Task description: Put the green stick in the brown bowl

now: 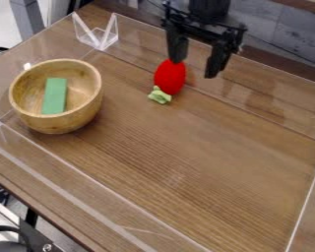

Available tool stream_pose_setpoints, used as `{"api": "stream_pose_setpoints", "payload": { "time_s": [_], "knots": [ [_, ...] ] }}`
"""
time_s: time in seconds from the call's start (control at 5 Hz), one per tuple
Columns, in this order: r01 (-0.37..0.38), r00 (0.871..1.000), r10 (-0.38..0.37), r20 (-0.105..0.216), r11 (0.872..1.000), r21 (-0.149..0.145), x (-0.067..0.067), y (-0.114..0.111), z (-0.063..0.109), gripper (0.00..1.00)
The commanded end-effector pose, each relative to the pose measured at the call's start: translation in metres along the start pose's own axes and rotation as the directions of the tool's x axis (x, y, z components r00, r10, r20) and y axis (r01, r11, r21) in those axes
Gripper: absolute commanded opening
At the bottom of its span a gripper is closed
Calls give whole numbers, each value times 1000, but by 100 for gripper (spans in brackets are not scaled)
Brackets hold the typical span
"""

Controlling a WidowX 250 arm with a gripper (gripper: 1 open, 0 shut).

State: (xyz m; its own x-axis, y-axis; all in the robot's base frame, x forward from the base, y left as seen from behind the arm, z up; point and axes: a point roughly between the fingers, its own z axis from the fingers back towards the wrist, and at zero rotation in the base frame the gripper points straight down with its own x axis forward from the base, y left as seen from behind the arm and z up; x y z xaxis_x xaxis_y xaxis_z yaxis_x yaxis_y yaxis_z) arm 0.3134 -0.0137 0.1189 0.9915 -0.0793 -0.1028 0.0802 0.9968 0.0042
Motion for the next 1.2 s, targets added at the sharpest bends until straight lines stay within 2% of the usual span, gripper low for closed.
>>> {"api": "stream_pose_setpoints", "payload": {
  "time_s": [0.0,0.2,0.4,0.8,1.0],
  "knots": [
    [31,999,-32,19,999,12,3,-14,5,100],
    [-9,1000,9,12,1000,5,-4,-19,-27,100],
    [-83,996,82,43,997,10,-14,-22,-42,100],
    [-24,994,22,107,999,25,-18,-28,-4,100],
    [-13,990,10,138,1000,17,-24,-27,8,100]
  ]
}}
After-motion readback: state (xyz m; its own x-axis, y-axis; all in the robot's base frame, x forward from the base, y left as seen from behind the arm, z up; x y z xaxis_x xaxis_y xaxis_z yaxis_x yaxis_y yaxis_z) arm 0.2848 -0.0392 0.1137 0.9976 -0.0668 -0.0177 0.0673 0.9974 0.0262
